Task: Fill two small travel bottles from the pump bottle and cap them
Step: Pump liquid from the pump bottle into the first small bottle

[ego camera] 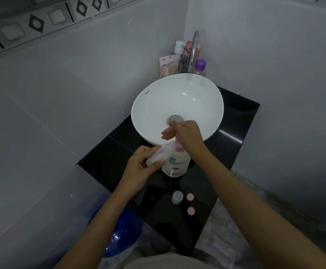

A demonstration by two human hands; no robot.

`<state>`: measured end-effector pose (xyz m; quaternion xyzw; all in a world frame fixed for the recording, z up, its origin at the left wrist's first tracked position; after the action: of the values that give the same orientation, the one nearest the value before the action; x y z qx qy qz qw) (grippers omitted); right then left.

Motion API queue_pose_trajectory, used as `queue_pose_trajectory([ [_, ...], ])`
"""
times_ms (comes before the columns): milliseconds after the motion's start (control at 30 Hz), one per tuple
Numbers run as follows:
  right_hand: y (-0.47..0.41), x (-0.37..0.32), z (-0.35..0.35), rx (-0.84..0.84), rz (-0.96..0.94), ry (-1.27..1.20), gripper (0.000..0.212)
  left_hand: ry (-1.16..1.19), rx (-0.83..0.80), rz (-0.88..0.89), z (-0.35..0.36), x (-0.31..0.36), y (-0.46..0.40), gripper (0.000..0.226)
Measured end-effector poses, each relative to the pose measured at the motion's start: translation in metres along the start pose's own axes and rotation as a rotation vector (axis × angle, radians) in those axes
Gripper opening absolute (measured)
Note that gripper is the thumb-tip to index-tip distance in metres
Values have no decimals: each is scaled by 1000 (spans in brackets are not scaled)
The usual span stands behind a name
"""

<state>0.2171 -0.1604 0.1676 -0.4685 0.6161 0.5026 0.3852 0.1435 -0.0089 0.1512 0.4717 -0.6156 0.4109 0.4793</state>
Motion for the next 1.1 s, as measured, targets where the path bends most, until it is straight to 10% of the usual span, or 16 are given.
queue_pose_trajectory([
  [1100,5,4,-1,56,-24,12,47,32,-15,-17,0,0,-4,35],
])
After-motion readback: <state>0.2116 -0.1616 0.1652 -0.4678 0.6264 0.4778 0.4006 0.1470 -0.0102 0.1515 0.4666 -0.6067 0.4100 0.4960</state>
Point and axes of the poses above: each hand's wrist, its own y-axis away from the middle knuckle, its own z-axis out of the palm, x = y × z, the point moved 6 cm from there along -y, towards the middle knuckle, and after that the axes turned 4 degrees about z, right-handed, at the moved point
